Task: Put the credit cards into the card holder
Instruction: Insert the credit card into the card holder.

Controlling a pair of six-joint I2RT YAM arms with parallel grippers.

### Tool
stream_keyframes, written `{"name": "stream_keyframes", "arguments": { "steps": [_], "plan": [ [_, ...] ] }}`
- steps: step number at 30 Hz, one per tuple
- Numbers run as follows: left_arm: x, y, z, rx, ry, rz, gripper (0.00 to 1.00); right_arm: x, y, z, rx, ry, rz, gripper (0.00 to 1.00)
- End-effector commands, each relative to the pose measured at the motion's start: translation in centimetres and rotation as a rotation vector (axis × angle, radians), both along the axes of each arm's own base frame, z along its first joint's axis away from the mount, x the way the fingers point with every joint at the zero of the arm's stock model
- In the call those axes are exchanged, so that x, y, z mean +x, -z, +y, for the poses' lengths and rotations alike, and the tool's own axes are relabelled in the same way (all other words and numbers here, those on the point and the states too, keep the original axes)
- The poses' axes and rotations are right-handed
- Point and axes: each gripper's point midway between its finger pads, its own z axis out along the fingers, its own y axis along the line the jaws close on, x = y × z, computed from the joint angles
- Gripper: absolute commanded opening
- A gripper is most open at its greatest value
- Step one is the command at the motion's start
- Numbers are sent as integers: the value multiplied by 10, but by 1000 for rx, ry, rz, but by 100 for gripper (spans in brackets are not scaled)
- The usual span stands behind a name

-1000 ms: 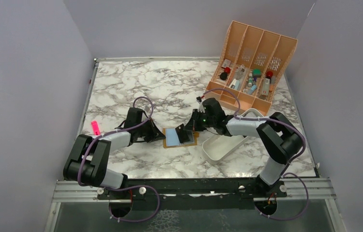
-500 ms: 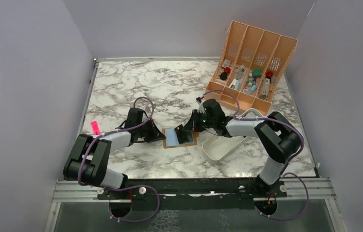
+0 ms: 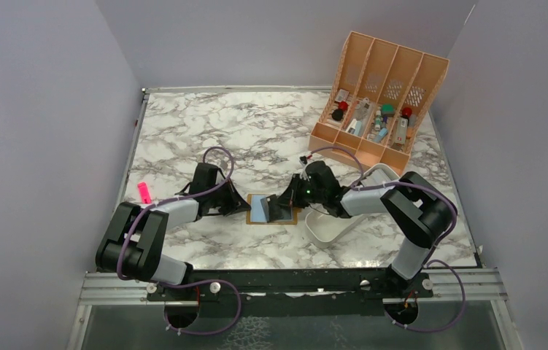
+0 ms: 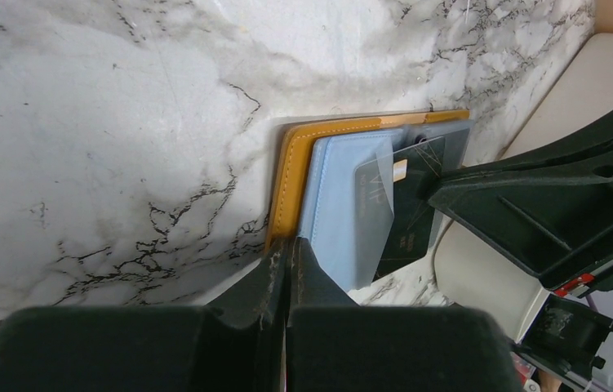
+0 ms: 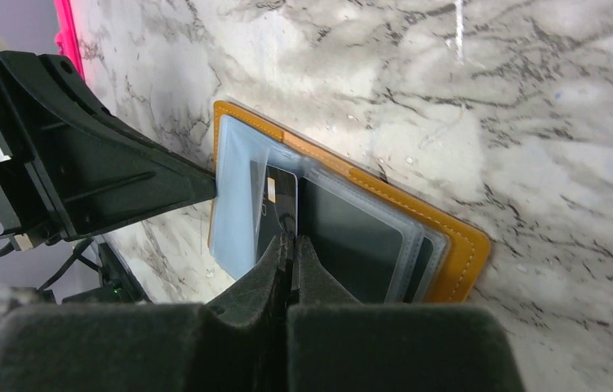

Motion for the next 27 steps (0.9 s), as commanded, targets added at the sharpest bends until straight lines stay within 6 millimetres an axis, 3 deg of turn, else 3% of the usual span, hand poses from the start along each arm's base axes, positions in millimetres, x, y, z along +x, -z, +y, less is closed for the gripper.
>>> {"name": "stream_keyframes", "arguments": {
  "steps": [1, 14, 23, 27],
  "plan": [
    [-9, 12, 6, 42, 1, 12, 0, 8, -8, -6, 25, 103, -52, 1],
    [-18, 13, 2, 28, 5, 17, 0, 10, -15, 5, 86, 140, -75, 1],
    [-22, 14, 3, 23, -2, 16, 0, 0, 1, 8, 61, 164, -42, 1],
    [-23, 14, 2, 19, -1, 18, 0, -2, 6, 14, 45, 144, -29, 7]
  ]
}}
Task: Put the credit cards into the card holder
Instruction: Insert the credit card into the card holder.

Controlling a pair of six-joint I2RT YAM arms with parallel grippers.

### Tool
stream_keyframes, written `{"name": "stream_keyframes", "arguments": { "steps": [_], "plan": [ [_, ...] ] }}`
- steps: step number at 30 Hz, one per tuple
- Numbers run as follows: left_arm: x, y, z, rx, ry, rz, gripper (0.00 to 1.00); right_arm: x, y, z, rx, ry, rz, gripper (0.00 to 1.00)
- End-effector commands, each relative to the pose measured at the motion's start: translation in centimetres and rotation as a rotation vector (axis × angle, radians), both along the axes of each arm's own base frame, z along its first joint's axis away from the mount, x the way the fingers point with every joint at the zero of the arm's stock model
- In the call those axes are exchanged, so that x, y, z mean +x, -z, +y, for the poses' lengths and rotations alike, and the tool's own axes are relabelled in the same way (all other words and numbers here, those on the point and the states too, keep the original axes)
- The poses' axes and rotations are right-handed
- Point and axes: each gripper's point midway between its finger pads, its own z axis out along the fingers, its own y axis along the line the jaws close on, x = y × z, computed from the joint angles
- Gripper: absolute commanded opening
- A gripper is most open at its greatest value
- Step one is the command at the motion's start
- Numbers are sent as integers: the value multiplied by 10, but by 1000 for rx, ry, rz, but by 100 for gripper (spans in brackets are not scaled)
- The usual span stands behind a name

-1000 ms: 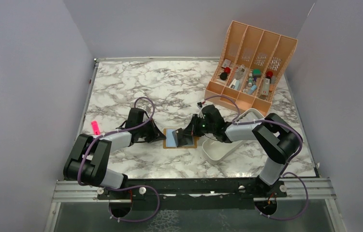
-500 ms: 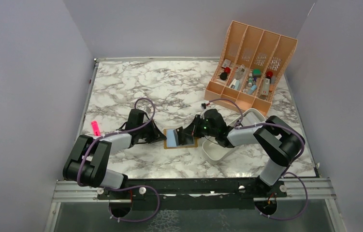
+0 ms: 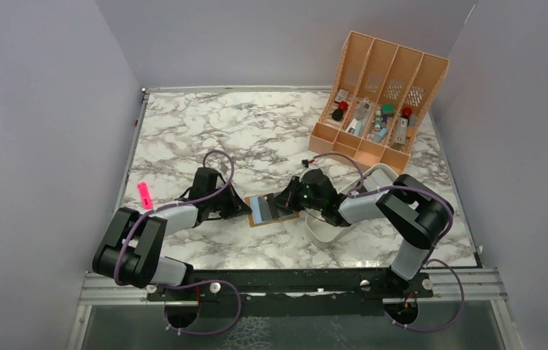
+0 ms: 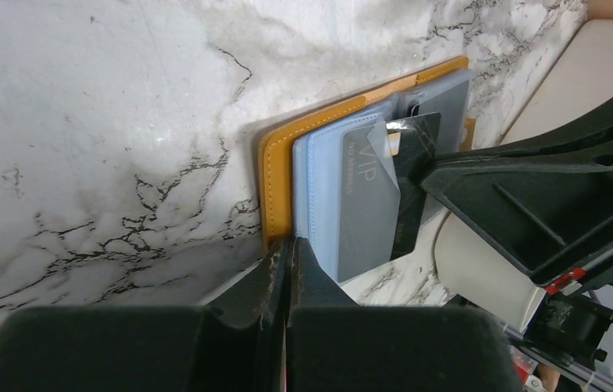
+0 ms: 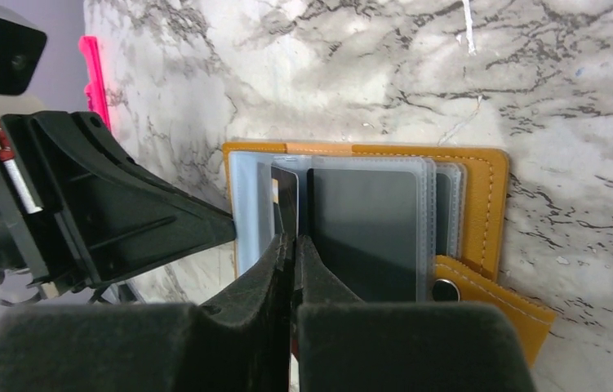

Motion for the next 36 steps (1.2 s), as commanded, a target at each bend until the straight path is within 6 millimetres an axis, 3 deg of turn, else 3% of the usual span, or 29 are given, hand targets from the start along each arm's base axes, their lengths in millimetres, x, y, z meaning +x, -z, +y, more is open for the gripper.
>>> {"name": "stream_keyframes", "arguments": {
  "steps": [1, 6, 10, 11, 25, 31, 36],
  "plan": [
    [-13, 13, 5, 36, -5, 36, 0, -2, 12, 5, -39, 4, 11, 8],
    [-13, 11, 5, 34, -7, 30, 0, 0, 8, 2, -139, -9, -7, 21],
    [-13, 11, 5, 34, -5, 29, 0, 3, 1, -1, -193, -28, -33, 46],
    [-13, 11, 5, 34, -5, 29, 0, 3, 1, -1, -200, -37, -34, 47],
    [-11, 9, 4, 28, -3, 24, 0, -8, 5, 35, -181, -163, -13, 44],
    [-9, 5, 2, 23, -2, 19, 0, -12, -3, 48, -156, -202, -25, 44],
    [-6, -2, 4, 35, -8, 4, 2, -7, -6, 39, -208, -167, -41, 45]
  ]
}}
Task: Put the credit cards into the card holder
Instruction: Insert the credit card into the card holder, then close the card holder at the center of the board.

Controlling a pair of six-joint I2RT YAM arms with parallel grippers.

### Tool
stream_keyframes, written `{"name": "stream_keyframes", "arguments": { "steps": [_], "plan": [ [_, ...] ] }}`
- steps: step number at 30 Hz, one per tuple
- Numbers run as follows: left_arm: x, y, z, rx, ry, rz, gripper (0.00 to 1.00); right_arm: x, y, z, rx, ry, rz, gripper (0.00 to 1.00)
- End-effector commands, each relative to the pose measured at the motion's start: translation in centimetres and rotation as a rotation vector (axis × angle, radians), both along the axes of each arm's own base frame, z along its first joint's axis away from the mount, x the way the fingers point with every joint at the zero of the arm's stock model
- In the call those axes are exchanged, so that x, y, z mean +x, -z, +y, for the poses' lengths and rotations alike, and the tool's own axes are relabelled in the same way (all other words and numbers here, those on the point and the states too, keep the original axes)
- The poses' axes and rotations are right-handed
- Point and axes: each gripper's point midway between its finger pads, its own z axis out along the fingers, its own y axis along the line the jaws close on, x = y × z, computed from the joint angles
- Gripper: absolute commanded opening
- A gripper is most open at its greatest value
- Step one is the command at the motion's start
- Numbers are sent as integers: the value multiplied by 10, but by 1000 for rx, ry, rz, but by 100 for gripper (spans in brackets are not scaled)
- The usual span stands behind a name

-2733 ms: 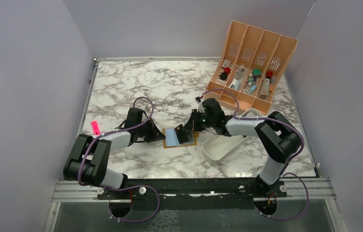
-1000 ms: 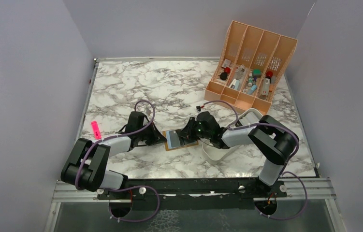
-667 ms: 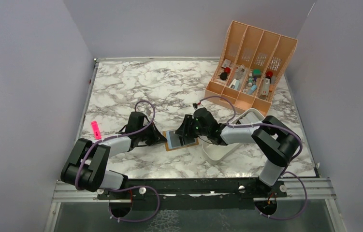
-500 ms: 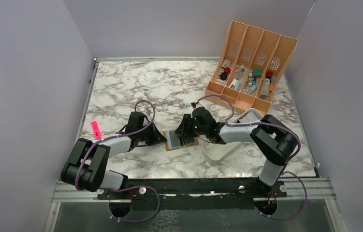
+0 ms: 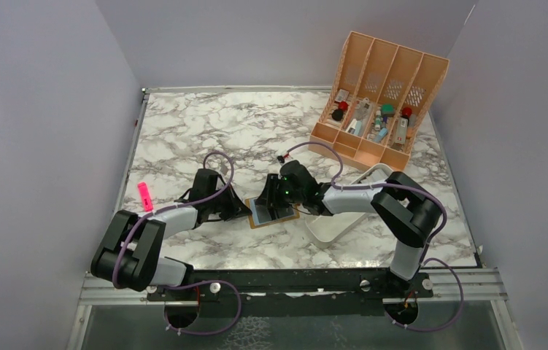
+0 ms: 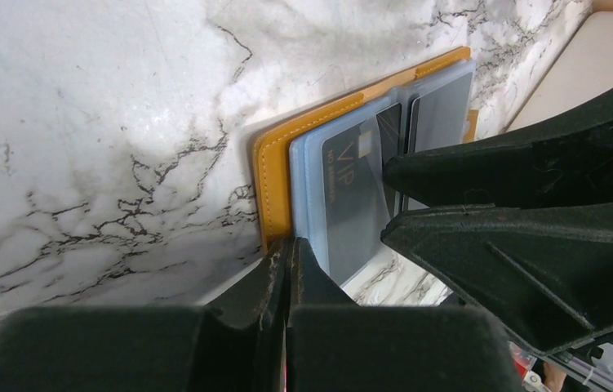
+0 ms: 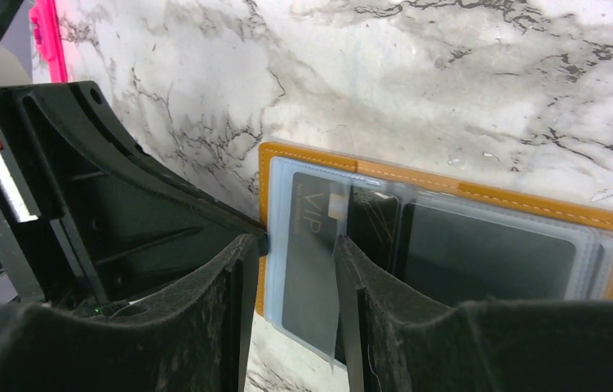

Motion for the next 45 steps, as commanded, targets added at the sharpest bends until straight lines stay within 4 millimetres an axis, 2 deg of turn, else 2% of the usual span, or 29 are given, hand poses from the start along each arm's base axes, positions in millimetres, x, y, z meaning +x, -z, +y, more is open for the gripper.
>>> {"name": "stream_keyframes", "arguments": {
  "steps": [1, 5, 9, 16, 23, 27, 30, 34, 38, 40, 42, 45],
  "plan": [
    [-1, -2, 5, 42, -10, -4, 2, 4, -1, -8, -74, 21, -24, 46],
    [-1, 0, 7, 52, -13, -2, 2, 8, 2, -20, -126, 64, -38, 49],
    [-3, 4, 7, 53, -8, 10, 2, 9, 6, -24, -151, 70, -39, 52],
    [-2, 4, 7, 52, -10, 7, 2, 2, 15, -13, -158, 34, -24, 52],
    [0, 3, 7, 58, -6, 6, 2, -8, 1, 7, -46, -32, -22, 42],
    [5, -5, 7, 70, -4, -9, 3, -10, -3, 9, -55, -50, -16, 41],
    [7, -17, 6, 60, -7, -34, 8, -5, -18, 3, -99, -65, -68, 46],
    [7, -27, 9, 68, -13, -56, 25, 1, -37, -11, -193, -108, -155, 53],
    [5, -29, 10, 72, -11, -64, 35, 10, -48, -25, -331, -223, -271, 56],
    [3, -29, 11, 72, -9, -64, 40, 19, -55, -38, -435, -264, -345, 56],
    [1, -28, 11, 72, -9, -62, 44, 27, -58, -51, -529, -336, -425, 56],
    [0, -27, 11, 71, -7, -58, 47, 35, -51, -72, -674, -495, -541, 53]
  ]
}}
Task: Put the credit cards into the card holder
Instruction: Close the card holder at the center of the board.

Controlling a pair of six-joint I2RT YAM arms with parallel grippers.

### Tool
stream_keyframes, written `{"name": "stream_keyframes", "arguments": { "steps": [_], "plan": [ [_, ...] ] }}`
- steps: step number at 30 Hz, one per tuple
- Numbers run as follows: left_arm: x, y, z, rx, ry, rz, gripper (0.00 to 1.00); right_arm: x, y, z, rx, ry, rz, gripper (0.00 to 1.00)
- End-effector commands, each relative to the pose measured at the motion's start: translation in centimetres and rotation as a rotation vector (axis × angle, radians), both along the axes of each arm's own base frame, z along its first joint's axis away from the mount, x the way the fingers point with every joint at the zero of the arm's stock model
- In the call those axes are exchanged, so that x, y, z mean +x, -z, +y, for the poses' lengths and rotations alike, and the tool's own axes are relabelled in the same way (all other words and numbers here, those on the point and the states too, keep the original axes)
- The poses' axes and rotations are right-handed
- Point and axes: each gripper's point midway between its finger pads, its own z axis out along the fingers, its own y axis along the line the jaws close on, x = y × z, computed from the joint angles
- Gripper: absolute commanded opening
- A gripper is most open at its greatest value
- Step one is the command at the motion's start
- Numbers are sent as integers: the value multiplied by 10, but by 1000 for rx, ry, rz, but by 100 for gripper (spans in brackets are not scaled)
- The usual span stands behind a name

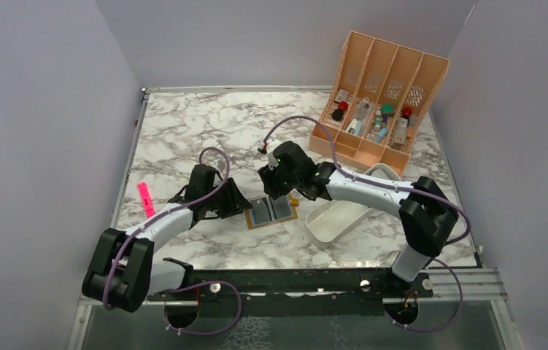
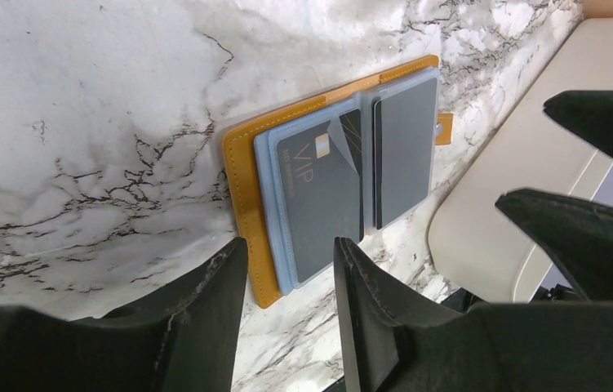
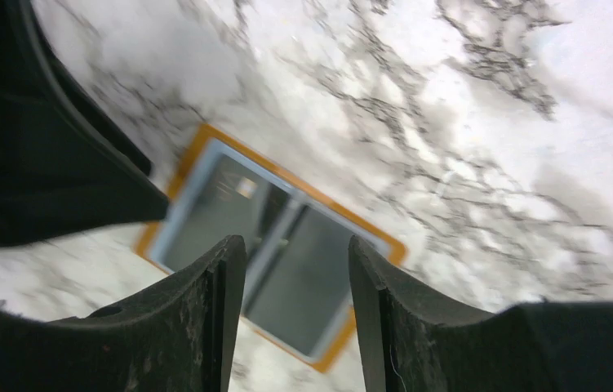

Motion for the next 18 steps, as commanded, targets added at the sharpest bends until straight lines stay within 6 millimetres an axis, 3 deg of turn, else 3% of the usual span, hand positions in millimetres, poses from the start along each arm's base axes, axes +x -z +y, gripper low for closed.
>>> {"name": "stream_keyframes", "arguments": {
  "steps": [1, 9, 18],
  "plan": [
    [0, -1, 2, 18, 3, -13, 47, 9, 14, -51, -338, -226, -167, 53],
    [-4, 8, 3, 20, -3, 5, 48, 15, 46, -96, -319, -349, 6, 45],
    [-2, 14, 2, 24, -6, 15, 51, -8, 71, -88, -268, -559, 53, 47]
  ]
}}
